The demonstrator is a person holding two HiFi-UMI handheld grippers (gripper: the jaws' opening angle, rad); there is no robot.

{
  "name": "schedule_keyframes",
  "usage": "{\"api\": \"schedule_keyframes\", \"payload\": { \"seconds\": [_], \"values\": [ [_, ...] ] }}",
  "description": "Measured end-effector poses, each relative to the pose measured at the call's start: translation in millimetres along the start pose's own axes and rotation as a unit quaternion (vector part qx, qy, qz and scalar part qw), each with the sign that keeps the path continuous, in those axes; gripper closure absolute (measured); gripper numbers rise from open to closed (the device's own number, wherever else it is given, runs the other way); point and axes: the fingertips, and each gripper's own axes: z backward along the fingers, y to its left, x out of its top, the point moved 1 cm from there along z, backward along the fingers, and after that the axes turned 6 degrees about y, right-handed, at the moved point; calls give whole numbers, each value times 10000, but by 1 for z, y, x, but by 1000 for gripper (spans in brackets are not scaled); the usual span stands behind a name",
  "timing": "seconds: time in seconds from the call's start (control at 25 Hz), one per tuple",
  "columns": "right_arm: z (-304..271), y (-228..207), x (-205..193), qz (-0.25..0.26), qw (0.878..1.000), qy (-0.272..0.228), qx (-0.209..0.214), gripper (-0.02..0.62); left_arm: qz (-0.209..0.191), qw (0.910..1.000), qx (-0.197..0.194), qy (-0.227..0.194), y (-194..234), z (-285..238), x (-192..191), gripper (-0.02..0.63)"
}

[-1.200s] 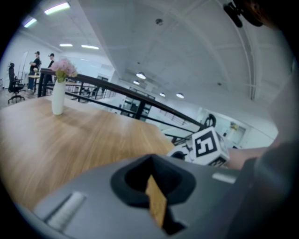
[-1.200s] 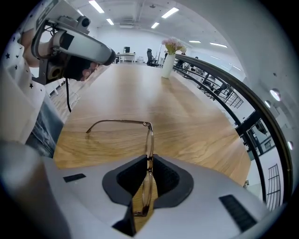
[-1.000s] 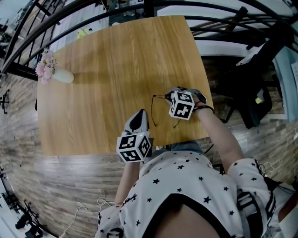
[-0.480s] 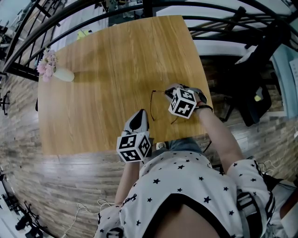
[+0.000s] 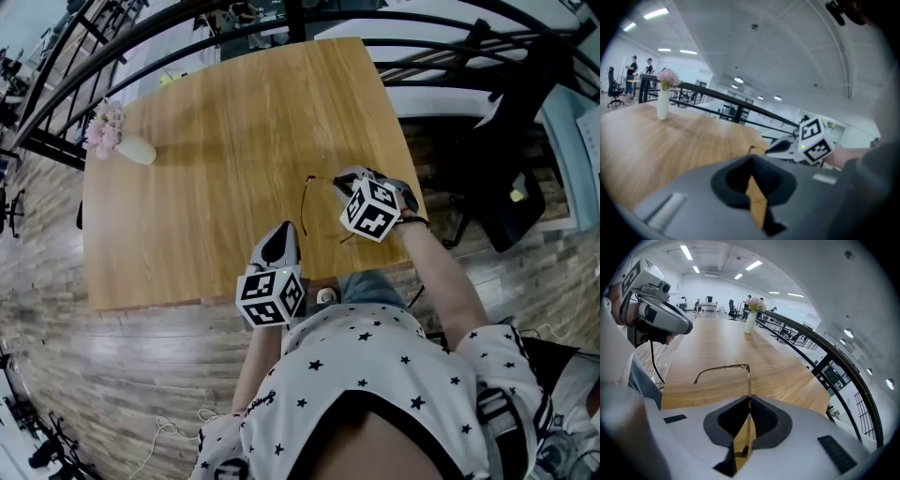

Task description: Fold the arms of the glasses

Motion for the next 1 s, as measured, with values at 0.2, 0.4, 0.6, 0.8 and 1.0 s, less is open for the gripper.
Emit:
{"api": "schedule_keyframes", "payload": {
  "seconds": [0.2, 0.4, 0.6, 0.8, 1.0],
  "values": [
    [21, 3, 3, -257, 9992, -211, -216, 575, -29, 9999, 49, -111, -2, 13, -3, 600],
    [40, 12, 5, -491, 9971, -369, -447, 575, -68, 9998, 50, -201, -1, 30, -9, 600],
    [58, 17, 5, -905, 9929, -530, -559, 575, -148, 9996, 5, -228, -7, 39, -18, 600],
    [76, 20, 1, -1300, 9865, -722, -690, 575, -253, 9995, -23, -183, -13, 44, -29, 598],
    [90, 24, 0, -1550, 9811, -912, -707, 575, -465, 9989, -55, -32, -19, 42, -35, 535]
  ]
}}
